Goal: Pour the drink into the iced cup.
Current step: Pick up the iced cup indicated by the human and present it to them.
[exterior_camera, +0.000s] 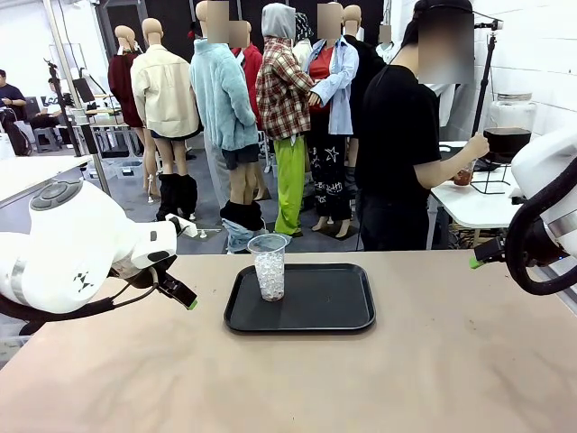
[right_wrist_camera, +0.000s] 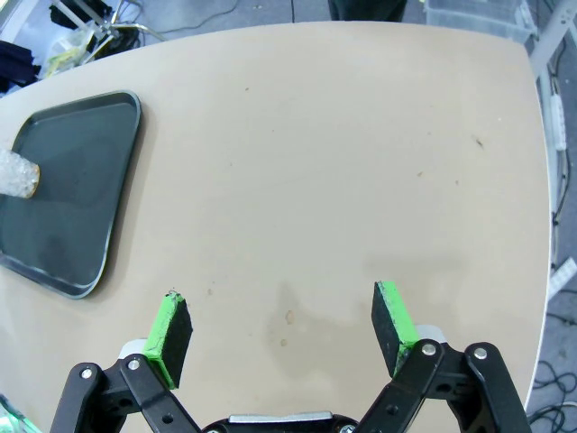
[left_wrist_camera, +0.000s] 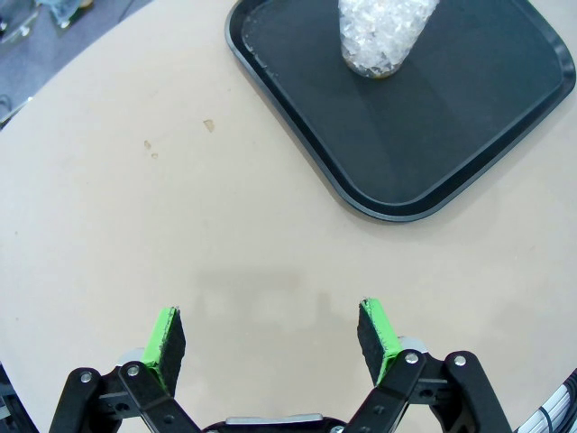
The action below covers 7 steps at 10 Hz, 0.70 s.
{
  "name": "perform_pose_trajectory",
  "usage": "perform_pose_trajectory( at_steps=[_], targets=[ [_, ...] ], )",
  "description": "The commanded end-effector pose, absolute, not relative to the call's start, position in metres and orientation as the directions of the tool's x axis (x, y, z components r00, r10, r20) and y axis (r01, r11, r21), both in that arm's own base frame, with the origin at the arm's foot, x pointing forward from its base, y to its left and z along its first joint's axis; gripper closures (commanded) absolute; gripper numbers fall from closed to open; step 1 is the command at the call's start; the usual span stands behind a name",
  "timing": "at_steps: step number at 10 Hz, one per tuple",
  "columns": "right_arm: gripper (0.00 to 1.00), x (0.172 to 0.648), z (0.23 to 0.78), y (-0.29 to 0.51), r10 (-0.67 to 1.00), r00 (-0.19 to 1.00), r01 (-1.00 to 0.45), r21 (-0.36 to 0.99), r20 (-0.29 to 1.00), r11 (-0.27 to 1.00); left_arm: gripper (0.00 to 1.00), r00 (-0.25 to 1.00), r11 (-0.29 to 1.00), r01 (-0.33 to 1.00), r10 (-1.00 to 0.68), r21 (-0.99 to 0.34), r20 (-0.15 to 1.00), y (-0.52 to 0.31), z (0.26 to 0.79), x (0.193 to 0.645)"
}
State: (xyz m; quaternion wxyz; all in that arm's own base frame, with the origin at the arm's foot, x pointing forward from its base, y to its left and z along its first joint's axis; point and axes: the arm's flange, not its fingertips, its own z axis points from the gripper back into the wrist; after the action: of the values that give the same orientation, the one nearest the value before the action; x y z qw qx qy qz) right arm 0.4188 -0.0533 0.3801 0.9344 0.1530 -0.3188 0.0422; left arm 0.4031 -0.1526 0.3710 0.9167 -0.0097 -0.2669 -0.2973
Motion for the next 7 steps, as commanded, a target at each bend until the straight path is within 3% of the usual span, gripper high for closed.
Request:
perform_pose_trajectory(
  at_steps=[1,7],
  targets=[
    [0.00,0.4182,0.3791,-0.0524,-0.015,0.786,-0.185,0.257,0.619,0.948,0.00,0.682,0.825,0.548,-0.536,0.139,0.497,-0.1510,0.3714,0.4033],
    [0.00,0.4182,0.3791,-0.0524,-0.015,0.786,-0.185,0.257,0.619,0.948,0.00,0.682,0.825,0.548,-0.536,0.139,0.497,-0.1510,0.3714,0.4033]
  ],
)
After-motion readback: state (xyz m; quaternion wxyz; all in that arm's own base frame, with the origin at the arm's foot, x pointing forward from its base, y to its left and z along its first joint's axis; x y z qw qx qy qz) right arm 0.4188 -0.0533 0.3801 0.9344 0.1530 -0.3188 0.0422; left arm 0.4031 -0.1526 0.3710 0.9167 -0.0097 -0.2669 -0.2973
